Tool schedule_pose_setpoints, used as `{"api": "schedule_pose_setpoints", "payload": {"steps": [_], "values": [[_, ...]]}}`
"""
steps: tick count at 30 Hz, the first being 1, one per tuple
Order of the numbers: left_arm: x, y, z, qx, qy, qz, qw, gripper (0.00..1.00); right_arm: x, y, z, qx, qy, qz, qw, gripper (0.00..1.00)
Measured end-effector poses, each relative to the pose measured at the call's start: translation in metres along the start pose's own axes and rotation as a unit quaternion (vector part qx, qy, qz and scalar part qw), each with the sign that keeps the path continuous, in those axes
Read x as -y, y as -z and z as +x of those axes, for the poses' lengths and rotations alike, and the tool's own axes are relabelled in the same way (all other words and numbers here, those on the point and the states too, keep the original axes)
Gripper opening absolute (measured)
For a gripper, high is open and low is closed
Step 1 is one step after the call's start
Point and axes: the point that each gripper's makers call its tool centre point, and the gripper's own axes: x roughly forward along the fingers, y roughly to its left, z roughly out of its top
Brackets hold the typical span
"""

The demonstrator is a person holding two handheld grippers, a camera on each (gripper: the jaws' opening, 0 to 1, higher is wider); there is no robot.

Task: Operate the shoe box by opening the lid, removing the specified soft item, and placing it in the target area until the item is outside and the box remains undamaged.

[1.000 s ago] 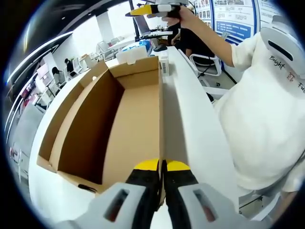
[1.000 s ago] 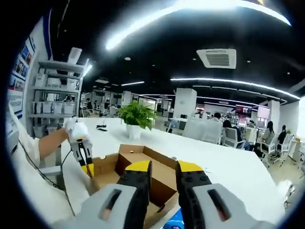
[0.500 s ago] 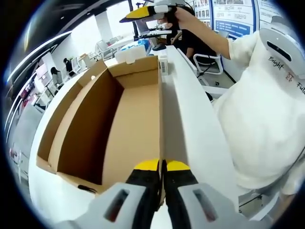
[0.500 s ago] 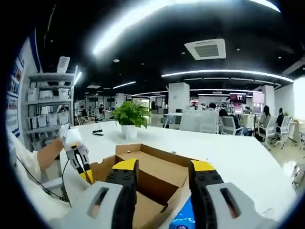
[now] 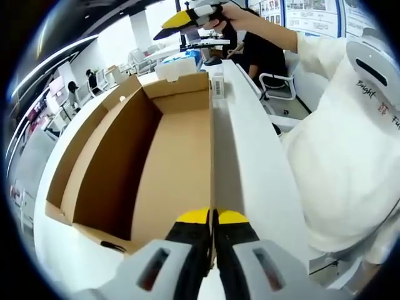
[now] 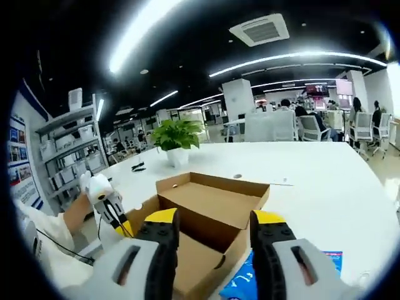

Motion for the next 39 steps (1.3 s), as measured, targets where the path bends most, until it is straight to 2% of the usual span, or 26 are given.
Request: {"api": "schedule_pose_setpoints", "payload": {"steps": [2,3,5,6,7,9,11,13,14,15,17,18,19,20,21,22,23,24,25,26,27,30,31,33,37,39], "values": [[0.000,0.000,0.000,0.000,0.000,0.000,1.0000,0.01,0.011,0.000,0.001,-0.017,0.032,-0.001,0.9993,0.32],[0.000,0.000,0.000,0.000,0.001,-0.001,1.0000,0.01,0.014,-0.004,0.002,-0.017,0.040,0.004,0.9990,0.33],[0.002,-0.001,0.000,0.000,0.001,0.000,1.0000,0.01,0.014,-0.013,0.005,-0.002,0.038,0.015,0.9992,0.37],[0.002,-0.001,0.000,0.000,0.001,-0.001,1.0000,0.01,0.016,-0.018,0.008,0.001,0.039,0.007,0.9992,0.33],[0.003,-0.001,0.000,-0.001,0.001,-0.002,1.0000,0.01,0.020,-0.016,0.011,-0.016,0.043,-0.012,0.9989,0.29],[0.003,-0.001,0.000,-0.001,0.001,-0.003,1.0000,0.01,0.012,-0.028,0.021,0.017,0.017,0.032,0.9992,0.30],[0.004,-0.001,0.000,0.000,0.000,-0.001,1.0000,0.01,0.022,-0.028,0.026,0.000,0.040,0.031,0.9987,0.34],[0.004,-0.001,0.000,0.001,-0.001,0.000,1.0000,0.01,0.025,-0.032,0.031,0.006,0.048,0.022,0.9986,0.35],[0.004,-0.001,0.000,0.001,0.000,0.000,1.0000,0.01,0.031,-0.034,0.035,0.000,0.058,0.023,0.9980,0.35],[0.004,-0.001,0.000,0.001,0.001,-0.001,1.0000,0.01,0.036,-0.034,0.037,-0.007,0.070,0.048,0.9963,0.35],[0.004,-0.001,0.000,0.000,0.002,-0.001,1.0000,0.01,0.035,-0.036,0.041,-0.010,0.056,0.084,0.9949,0.29],[0.004,-0.001,0.000,0.000,0.002,-0.001,1.0000,0.01,0.029,-0.035,0.049,-0.042,0.013,0.061,0.9972,0.24],[0.004,-0.001,0.000,0.000,0.002,-0.001,1.0000,0.01,0.029,-0.030,0.049,-0.065,0.010,0.053,0.9964,0.21],[0.005,-0.001,0.000,0.001,0.001,-0.001,1.0000,0.01,0.040,-0.025,0.049,-0.092,0.037,0.059,0.9933,0.21],[0.005,-0.001,0.000,0.001,0.001,0.000,1.0000,0.01,0.048,-0.036,0.054,-0.057,0.058,0.071,0.9941,0.21],[0.005,-0.001,0.000,0.001,0.000,0.000,1.0000,0.01,0.049,-0.039,0.057,-0.052,0.056,0.071,0.9946,0.20],[0.005,-0.001,-0.001,0.002,0.000,0.000,1.0000,0.01,0.049,-0.034,0.058,-0.074,0.053,0.076,0.9929,0.20],[0.006,-0.002,-0.001,0.002,0.000,0.001,1.0000,0.01,0.053,-0.033,0.059,-0.078,0.071,0.098,0.9896,0.20],[0.006,-0.002,-0.001,0.002,0.000,0.001,1.0000,0.01,0.053,-0.034,0.061,-0.076,0.068,0.098,0.9900,0.21],[0.006,-0.002,0.000,0.001,0.001,0.000,1.0000,0.01,0.051,-0.035,0.066,-0.080,0.062,0.093,0.9905,0.22],[0.007,-0.002,0.000,0.000,0.001,0.000,1.0000,0.01,0.054,-0.031,0.069,-0.103,0.074,0.082,0.9886,0.25],[0.007,-0.003,0.000,0.000,0.002,-0.001,1.0000,0.01,0.058,-0.026,0.076,-0.123,0.098,0.042,0.9866,0.25],[0.008,-0.003,0.000,0.000,0.001,-0.001,1.0000,0.01,0.055,-0.016,0.077,-0.171,0.095,0.005,0.9807,0.25],[0.008,-0.002,-0.001,0.002,-0.001,0.001,1.0000,0.01,0.056,-0.025,0.084,-0.142,0.108,0.016,0.9838,0.24],[0.009,-0.003,-0.001,0.003,-0.002,0.001,1.0000,0.01,0.050,-0.022,0.097,-0.156,0.095,0.067,0.9810,0.25],[0.009,-0.003,-0.001,0.003,0.000,0.002,1.0000,0.01,0.048,-0.023,0.104,-0.160,0.090,0.069,0.9806,0.25]]}}
